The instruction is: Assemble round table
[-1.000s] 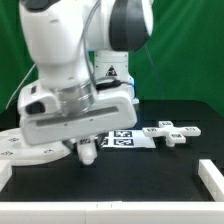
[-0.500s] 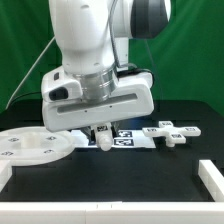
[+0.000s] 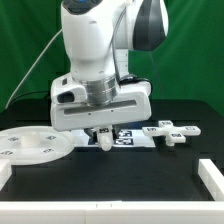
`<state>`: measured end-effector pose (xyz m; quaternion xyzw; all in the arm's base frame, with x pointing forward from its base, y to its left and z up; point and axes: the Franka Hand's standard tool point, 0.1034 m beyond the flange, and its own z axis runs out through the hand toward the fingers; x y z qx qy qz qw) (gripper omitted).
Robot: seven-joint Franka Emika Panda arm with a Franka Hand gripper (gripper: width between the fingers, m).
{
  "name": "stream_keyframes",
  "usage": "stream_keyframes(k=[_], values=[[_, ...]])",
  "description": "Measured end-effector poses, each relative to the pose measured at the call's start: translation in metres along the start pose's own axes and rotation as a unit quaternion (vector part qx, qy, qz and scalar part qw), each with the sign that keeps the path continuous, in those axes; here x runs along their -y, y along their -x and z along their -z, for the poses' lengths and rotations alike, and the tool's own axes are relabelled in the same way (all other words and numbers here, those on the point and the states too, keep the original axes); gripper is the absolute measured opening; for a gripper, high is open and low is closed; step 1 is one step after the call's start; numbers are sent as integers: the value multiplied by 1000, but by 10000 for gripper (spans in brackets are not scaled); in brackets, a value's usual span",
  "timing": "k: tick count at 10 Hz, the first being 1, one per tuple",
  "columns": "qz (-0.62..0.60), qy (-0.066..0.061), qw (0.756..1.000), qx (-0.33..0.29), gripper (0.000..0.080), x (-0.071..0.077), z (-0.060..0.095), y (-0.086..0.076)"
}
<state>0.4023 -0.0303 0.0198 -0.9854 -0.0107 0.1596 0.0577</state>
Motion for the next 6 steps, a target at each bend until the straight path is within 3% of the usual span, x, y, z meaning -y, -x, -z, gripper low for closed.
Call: stream_keyframes(k=[3, 5, 6], values=[[2, 0, 1000, 3, 315, 1, -2, 2], [5, 9, 1000, -6, 315, 6, -17, 13], [5, 9, 1000, -7, 315, 5, -17, 12]])
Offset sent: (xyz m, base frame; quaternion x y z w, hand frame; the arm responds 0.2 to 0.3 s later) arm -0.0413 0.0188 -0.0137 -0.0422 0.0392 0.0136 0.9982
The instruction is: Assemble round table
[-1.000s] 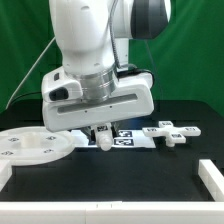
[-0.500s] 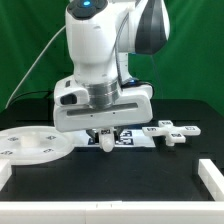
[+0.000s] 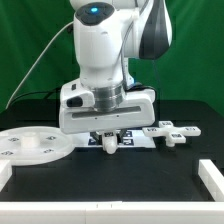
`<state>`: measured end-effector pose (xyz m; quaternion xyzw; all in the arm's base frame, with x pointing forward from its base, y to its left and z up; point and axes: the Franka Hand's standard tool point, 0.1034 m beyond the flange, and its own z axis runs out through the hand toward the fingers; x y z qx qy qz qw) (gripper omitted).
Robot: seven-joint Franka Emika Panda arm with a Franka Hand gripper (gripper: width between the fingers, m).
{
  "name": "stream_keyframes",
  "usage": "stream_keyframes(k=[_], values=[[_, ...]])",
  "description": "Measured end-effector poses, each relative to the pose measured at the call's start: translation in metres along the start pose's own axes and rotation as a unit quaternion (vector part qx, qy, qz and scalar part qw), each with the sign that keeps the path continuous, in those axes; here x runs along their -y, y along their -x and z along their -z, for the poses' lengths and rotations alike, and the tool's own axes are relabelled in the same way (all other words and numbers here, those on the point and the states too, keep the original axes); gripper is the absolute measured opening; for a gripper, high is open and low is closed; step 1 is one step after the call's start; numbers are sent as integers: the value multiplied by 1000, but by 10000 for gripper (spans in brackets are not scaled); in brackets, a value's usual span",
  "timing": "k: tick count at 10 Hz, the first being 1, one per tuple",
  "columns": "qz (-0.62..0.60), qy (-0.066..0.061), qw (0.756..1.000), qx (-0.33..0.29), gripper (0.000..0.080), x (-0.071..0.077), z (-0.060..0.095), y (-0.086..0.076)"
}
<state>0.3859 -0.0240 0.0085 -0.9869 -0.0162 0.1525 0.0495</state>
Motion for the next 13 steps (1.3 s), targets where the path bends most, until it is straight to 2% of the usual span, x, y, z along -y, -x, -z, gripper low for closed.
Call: stream_keyframes(k=[3, 5, 6, 7, 9, 10, 11, 12, 13], values=[[0, 0, 1000, 0, 315, 0, 0, 0], [0, 0, 1000, 0, 574, 0, 0, 0], [6, -3, 1000, 6, 574, -1, 3, 1], [21, -18, 999, 25, 634, -8, 25, -1], [48, -34, 998, 32, 645, -23, 66, -10], [76, -28, 996, 23, 649, -33, 77, -11], [94, -29, 995, 18, 649, -44, 81, -6], [91, -26, 996, 6, 649, -45, 89, -6], [102, -17, 995, -12, 649, -33, 95, -9]])
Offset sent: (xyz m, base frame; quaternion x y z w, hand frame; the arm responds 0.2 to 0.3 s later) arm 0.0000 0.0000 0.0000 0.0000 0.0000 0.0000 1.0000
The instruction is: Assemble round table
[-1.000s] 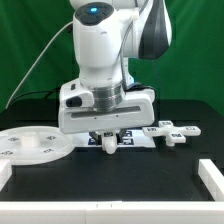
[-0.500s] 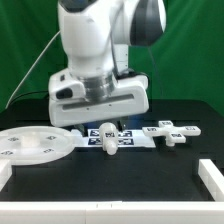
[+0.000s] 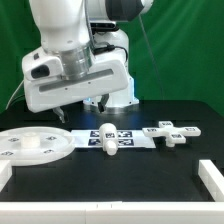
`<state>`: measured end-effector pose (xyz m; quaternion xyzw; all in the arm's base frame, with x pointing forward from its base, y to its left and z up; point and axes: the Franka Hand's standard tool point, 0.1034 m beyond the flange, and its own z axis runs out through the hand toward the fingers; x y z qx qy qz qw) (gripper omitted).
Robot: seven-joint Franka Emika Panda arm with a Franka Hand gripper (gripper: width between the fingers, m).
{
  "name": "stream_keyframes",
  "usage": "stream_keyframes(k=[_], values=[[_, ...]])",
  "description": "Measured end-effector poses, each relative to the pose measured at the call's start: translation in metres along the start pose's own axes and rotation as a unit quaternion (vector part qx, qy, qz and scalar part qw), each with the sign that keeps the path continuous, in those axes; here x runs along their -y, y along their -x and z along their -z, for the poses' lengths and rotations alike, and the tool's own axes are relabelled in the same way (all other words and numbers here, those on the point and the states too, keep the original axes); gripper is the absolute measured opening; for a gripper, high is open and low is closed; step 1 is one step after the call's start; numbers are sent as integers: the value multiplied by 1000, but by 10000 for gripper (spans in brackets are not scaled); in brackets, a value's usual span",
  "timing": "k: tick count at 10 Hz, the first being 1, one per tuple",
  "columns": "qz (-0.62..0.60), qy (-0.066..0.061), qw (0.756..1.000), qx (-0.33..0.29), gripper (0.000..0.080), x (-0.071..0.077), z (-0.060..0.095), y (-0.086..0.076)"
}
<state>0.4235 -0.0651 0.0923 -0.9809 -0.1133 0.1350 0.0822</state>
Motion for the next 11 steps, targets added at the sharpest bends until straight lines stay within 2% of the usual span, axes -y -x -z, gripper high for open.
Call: stream_keyframes(k=[3, 4, 5, 7, 8, 9, 11], values=[[4, -1, 1000, 1, 649, -1, -3, 2], [57, -3, 998, 0, 649, -18, -8, 11], [73, -6, 997, -2, 649, -46, -9, 25], [125, 11, 992, -24, 649, -96, -22, 41], [133, 17, 990, -35, 649, -115, -33, 45], [119, 13, 992, -31, 649, -111, -33, 46], [120, 13, 992, -29, 649, -111, -34, 46]])
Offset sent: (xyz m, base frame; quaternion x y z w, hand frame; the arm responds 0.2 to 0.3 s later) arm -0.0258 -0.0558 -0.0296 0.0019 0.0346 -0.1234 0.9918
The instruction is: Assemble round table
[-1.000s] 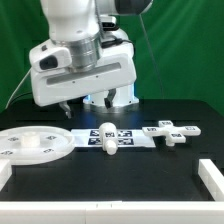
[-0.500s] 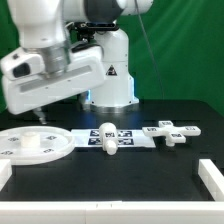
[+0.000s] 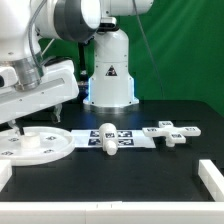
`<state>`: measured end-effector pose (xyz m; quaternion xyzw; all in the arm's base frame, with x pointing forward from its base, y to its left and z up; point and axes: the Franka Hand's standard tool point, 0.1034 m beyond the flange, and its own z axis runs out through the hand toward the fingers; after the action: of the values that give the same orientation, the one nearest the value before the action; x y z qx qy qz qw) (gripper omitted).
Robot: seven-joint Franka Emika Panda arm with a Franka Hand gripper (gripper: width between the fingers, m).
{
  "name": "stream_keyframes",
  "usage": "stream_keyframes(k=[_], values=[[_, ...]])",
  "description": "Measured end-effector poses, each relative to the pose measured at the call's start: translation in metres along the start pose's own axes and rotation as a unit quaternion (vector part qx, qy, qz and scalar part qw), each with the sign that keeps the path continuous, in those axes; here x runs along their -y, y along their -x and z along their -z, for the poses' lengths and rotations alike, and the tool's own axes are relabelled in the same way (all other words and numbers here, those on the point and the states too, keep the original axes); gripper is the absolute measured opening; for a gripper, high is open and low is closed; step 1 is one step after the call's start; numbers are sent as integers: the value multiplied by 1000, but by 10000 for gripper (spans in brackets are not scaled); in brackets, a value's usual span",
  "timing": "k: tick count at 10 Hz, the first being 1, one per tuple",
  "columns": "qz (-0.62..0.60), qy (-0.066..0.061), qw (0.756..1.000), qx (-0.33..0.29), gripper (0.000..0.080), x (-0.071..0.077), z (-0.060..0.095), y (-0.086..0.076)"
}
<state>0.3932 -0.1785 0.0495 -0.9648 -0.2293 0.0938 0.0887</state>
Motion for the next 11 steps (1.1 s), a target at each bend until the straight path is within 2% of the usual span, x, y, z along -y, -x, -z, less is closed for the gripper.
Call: stream_keyframes(k=[1, 2, 3, 5, 8, 9, 10, 11], values=[[16, 9, 1000, -3, 649, -4, -4, 3], [31, 27, 999, -5, 649, -12, -17, 15], [36, 34, 999, -3, 649, -17, -26, 26], [44, 39, 998, -3, 649, -29, -33, 38], [42, 40, 998, 0, 649, -26, -38, 34], [41, 39, 998, 0, 524, -26, -38, 35], [41, 40, 998, -1, 524, -26, -38, 35], [41, 41, 998, -1, 413, -27, -38, 34]])
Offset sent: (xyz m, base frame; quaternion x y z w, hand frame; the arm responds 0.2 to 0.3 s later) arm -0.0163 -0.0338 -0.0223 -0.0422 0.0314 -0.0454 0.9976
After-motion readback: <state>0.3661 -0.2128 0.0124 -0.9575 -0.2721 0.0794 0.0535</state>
